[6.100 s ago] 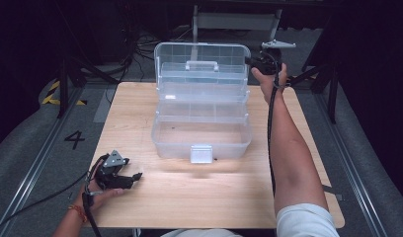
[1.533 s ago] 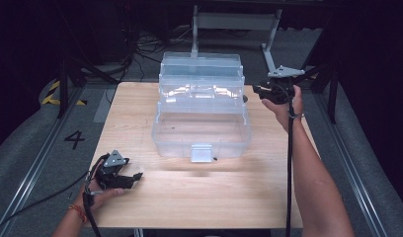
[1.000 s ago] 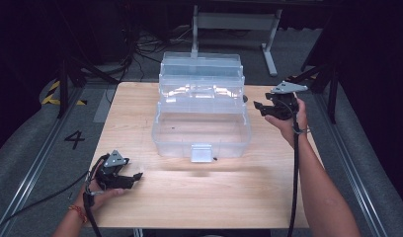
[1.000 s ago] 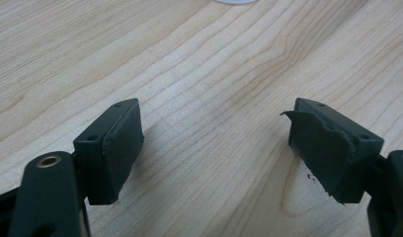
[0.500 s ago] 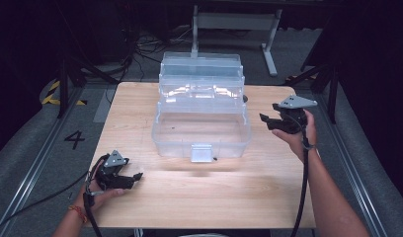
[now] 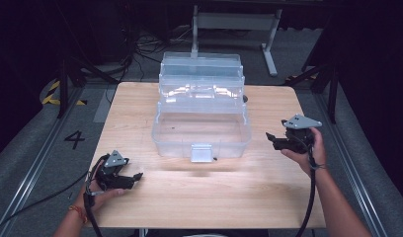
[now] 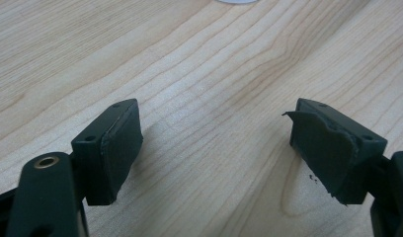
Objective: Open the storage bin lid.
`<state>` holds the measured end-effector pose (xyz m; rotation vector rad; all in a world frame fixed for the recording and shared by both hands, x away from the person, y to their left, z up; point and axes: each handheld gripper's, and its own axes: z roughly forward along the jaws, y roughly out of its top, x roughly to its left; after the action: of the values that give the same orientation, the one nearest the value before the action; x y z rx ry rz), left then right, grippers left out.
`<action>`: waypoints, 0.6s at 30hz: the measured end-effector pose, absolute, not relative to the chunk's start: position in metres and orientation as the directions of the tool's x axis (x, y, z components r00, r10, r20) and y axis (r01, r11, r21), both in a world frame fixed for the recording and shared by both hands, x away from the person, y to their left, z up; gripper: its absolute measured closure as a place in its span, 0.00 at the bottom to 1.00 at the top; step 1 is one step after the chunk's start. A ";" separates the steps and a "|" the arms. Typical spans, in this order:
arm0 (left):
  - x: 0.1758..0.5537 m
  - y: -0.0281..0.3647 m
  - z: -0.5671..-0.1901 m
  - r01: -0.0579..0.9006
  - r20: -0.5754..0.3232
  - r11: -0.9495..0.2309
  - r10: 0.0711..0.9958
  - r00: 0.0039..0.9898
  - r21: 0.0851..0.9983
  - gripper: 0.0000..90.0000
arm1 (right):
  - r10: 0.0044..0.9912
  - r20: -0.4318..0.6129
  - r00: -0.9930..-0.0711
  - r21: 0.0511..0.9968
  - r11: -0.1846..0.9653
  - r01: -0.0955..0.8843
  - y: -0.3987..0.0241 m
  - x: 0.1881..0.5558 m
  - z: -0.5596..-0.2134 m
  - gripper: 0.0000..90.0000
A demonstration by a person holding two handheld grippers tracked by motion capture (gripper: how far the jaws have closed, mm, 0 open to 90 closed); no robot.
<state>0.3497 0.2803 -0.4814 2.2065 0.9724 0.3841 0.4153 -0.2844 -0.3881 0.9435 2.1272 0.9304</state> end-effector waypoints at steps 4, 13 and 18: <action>0.350 0.280 -0.482 0.536 -0.010 -0.482 0.737 0.676 0.692 0.23 | 0.798 -0.272 -0.538 0.771 0.515 0.374 -0.289 0.406 -0.399 0.24; 0.350 0.280 -0.481 0.535 -0.006 -0.484 0.738 0.675 0.692 0.23 | 0.796 -0.261 -0.546 0.739 0.529 0.417 -0.305 0.384 -0.424 0.20; 0.350 0.280 -0.481 0.536 -0.006 -0.484 0.738 0.675 0.692 0.23 | 0.808 -0.222 -0.546 0.731 0.509 0.455 -0.320 0.371 -0.441 0.20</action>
<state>0.3498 0.2801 -0.4814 2.2062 0.9752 0.3838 0.3712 -0.3202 -0.4413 1.0291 2.2012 0.8389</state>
